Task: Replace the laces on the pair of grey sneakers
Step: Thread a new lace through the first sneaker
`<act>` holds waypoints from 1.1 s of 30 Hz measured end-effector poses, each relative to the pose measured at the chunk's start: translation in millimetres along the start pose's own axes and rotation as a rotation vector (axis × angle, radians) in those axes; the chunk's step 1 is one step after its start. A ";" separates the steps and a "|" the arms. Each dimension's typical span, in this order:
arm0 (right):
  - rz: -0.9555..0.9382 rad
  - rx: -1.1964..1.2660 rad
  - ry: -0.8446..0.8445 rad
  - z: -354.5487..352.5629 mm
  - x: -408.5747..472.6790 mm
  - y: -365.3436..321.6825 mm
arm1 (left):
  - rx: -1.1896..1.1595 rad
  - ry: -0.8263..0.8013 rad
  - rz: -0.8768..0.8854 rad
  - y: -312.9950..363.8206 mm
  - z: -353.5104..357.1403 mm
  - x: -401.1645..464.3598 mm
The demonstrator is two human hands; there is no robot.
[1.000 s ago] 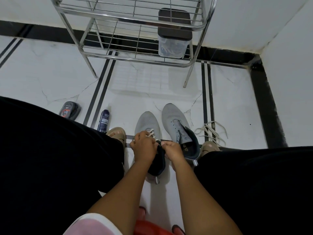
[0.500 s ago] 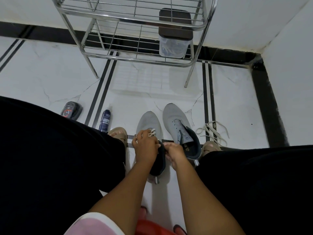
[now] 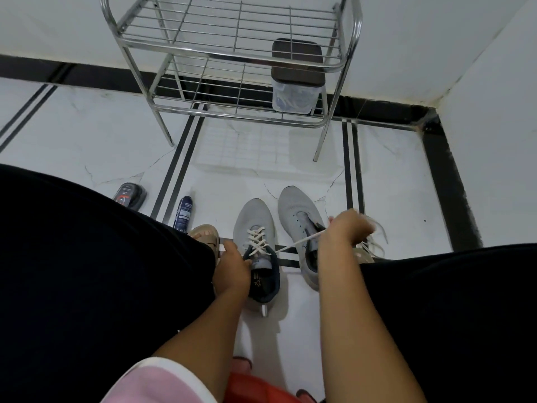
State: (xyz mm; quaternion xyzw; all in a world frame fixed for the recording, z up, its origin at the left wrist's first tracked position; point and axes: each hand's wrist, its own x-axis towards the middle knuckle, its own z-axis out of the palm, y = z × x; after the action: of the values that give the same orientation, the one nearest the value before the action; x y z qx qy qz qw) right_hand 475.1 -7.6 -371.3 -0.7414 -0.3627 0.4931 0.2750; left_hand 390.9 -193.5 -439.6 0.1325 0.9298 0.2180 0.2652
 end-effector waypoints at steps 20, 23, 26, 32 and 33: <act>-0.307 -0.878 -0.476 21.7 -27.2 101.9 | -0.205 -0.094 -0.174 -10.5 11.6 22.9; -0.275 -0.906 -0.420 22.2 -30.1 103.7 | -0.181 -0.090 -0.190 -8.4 11.6 22.3; -0.260 -0.896 -0.451 22.3 -28.5 103.8 | -0.093 -0.094 -0.135 -8.0 10.6 19.6; -0.298 -0.803 -0.528 20.8 -32.7 103.8 | -0.023 -0.071 -0.049 -11.0 8.7 18.2; -0.299 -0.825 -0.518 20.5 -33.7 103.6 | -0.026 -0.064 -0.066 -10.5 7.7 17.7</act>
State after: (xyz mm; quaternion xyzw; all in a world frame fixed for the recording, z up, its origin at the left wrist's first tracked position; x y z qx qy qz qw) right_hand 475.2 -94.5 -440.1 -0.5817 -0.6857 0.4315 -0.0721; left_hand 379.2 -193.7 -458.2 0.1052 0.9217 0.2170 0.3038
